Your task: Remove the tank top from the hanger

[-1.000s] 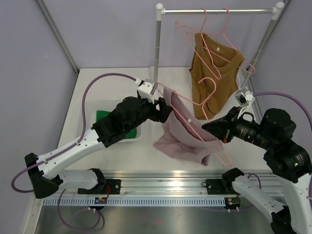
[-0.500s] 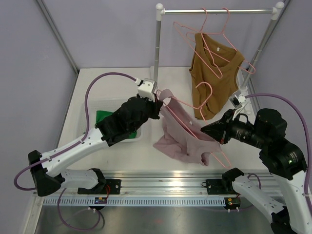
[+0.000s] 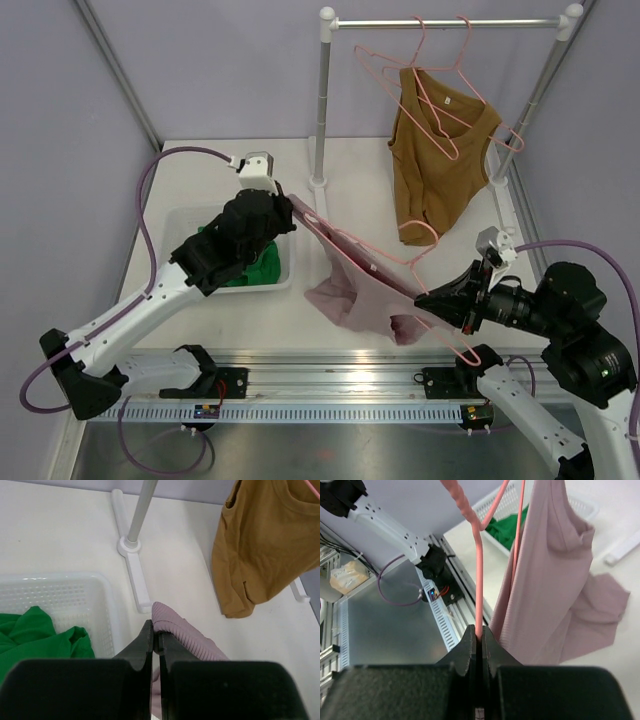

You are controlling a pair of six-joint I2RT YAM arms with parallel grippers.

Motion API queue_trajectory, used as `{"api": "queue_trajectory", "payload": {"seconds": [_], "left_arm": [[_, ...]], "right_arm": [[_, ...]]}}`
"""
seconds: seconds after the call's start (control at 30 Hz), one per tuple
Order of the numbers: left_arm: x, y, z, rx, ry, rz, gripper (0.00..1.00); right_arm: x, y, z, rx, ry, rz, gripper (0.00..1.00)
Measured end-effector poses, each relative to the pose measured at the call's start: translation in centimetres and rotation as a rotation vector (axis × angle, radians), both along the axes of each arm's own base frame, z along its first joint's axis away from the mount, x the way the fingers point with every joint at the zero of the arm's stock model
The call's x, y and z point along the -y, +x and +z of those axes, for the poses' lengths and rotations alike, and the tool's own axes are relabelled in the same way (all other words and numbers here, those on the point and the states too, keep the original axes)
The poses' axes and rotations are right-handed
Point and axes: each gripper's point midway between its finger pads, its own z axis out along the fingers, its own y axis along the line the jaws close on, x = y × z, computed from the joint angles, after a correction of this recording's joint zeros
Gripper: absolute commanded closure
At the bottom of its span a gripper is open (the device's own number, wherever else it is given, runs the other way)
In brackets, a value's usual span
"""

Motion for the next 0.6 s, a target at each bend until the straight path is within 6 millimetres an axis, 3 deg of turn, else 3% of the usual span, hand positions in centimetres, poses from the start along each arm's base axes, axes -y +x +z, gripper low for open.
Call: {"api": "queue_trajectory", "payload": {"seconds": [0.13, 0.27, 0.37, 0.5, 0.6], "left_arm": [[1.2, -1.5, 0.2, -0.011, -0.050, -0.110, 1.00], [3.4, -3.9, 0.0, -0.018, -0.123, -0.290, 1.00], [6.1, -6.5, -0.7, -0.028, -0.158, -0.463, 1.00], [10.1, -11.8, -2.6, -0.056, -0.147, -0.728, 1.00], [10.9, -13.7, -5.1, -0.094, -0.123, -0.800, 1.00]], "right_arm": [[-0.1, 0.1, 1.1, 0.114, 0.070, 0.001, 1.00], [-1.2, 2.2, 0.9, 0.154, 0.164, -0.024, 1.00], [-2.2, 5.5, 1.3, 0.198, 0.291, -0.088, 1.00], [-2.5, 9.9, 3.2, 0.298, 0.486, -0.195, 1.00], [-2.4, 12.3, 5.7, 0.373, 0.610, -0.251, 1.00]]}}
